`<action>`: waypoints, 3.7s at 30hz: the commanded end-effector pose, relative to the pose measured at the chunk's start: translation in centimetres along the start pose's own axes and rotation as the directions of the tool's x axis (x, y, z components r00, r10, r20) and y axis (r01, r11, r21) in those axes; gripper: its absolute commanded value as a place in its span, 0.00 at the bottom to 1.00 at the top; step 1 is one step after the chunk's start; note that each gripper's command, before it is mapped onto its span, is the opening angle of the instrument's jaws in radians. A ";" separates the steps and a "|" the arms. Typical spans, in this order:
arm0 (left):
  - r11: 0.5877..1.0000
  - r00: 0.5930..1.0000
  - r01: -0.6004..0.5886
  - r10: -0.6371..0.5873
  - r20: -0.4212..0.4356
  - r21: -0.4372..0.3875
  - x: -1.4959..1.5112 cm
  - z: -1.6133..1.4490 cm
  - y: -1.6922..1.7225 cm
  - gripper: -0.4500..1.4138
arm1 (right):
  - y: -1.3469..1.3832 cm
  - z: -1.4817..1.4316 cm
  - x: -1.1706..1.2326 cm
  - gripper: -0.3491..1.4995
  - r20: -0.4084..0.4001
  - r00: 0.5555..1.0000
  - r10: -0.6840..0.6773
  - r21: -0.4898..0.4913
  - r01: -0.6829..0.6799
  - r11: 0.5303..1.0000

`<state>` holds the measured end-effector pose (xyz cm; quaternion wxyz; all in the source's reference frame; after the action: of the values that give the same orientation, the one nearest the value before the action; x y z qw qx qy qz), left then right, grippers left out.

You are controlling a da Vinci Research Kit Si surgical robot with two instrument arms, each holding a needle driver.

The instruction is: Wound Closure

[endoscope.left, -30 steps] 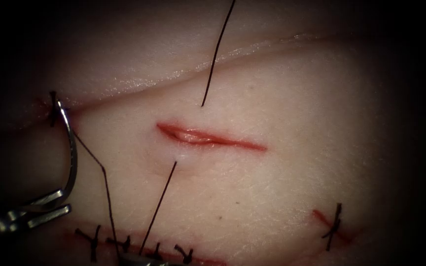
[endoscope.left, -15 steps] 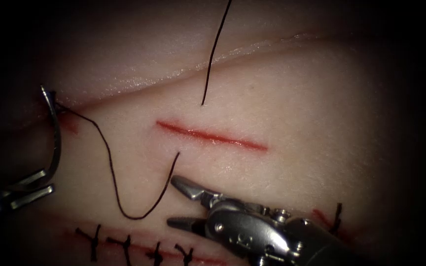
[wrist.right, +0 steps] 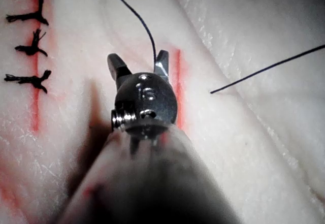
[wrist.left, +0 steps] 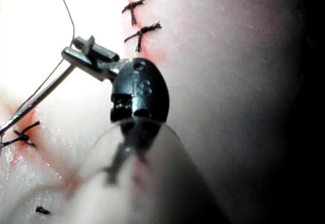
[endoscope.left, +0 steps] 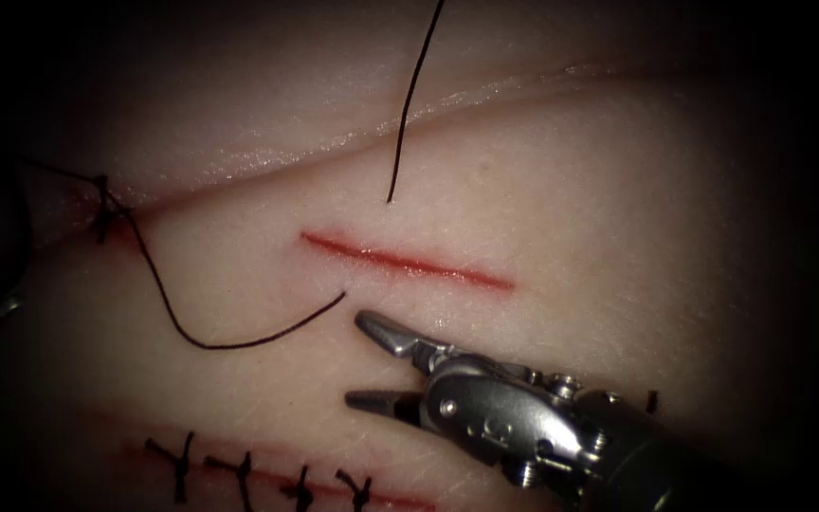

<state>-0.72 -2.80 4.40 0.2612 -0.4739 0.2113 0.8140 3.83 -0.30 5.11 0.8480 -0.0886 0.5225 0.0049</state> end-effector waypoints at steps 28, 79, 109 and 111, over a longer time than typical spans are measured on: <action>0.999 0.999 -0.020 0.019 -0.036 -0.033 -0.05 0.18 0.37 0.00 | -0.32 0.37 -0.27 0.00 0.030 0.999 -0.040 0.039 0.039 0.998; 0.998 0.999 -0.019 0.016 -0.045 -0.067 -0.04 0.39 0.58 0.00 | -0.03 0.12 0.14 0.90 0.016 0.998 -0.063 -0.005 0.063 0.998; 0.998 0.999 -0.017 0.014 -0.045 -0.067 -0.07 0.35 0.61 0.00 | -0.27 0.31 -0.21 0.00 0.032 0.991 -0.126 0.074 0.124 0.990; 0.998 0.999 -0.017 0.014 -0.045 -0.066 -0.07 0.35 0.61 0.00 | -0.39 0.20 -0.10 0.00 0.027 0.991 -0.132 0.077 0.130 0.989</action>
<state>-1.31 -2.98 4.62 0.2339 -0.4999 0.1947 0.8109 3.92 -0.59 5.30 0.8582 -0.0919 0.5002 -0.0697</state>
